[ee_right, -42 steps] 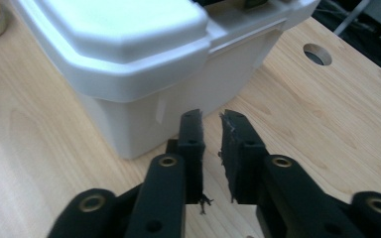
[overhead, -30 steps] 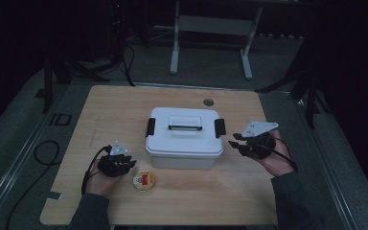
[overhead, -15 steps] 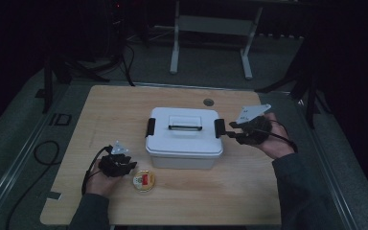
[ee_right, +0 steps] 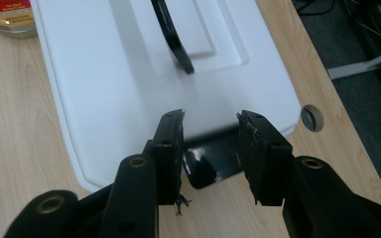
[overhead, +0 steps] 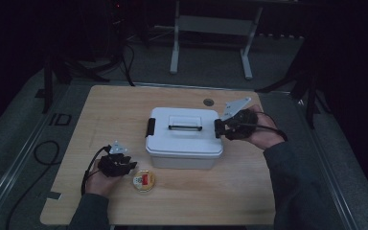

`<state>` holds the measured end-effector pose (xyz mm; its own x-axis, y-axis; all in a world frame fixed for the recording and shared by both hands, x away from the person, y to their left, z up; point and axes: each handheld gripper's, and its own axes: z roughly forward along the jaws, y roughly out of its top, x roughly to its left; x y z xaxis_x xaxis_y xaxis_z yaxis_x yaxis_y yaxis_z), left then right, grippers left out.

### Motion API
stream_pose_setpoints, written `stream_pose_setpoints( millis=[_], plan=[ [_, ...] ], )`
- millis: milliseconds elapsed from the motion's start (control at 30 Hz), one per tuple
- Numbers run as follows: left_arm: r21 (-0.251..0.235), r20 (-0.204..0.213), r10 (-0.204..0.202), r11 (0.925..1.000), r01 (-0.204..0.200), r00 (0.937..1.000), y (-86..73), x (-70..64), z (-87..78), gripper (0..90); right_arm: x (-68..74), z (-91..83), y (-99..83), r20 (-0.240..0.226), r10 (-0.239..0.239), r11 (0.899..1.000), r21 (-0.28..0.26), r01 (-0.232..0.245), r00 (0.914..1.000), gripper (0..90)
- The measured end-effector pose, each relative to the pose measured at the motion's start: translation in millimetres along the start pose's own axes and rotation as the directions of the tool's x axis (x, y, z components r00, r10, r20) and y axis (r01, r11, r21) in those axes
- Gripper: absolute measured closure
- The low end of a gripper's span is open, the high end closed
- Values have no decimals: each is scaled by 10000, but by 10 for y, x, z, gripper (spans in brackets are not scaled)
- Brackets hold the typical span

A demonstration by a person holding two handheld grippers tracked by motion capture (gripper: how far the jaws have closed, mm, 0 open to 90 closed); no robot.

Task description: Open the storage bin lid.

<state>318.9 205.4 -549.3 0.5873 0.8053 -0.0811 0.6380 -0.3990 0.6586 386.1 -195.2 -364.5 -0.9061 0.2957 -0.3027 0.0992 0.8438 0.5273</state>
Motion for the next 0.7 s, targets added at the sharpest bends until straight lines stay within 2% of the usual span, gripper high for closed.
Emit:
stream_pose_setpoints(
  millis=[333,700],
  plan=[
    [-12,0,-13,10000,13,10000,-2,-3,1,610,-37,20,235,-263,-608,9970,465,619,9978,620],
    [-11,11,-7,10000,7,10000,-2,0,0,610,-25,48,464,-492,-1190,9881,923,1231,9917,621]
  ],
)
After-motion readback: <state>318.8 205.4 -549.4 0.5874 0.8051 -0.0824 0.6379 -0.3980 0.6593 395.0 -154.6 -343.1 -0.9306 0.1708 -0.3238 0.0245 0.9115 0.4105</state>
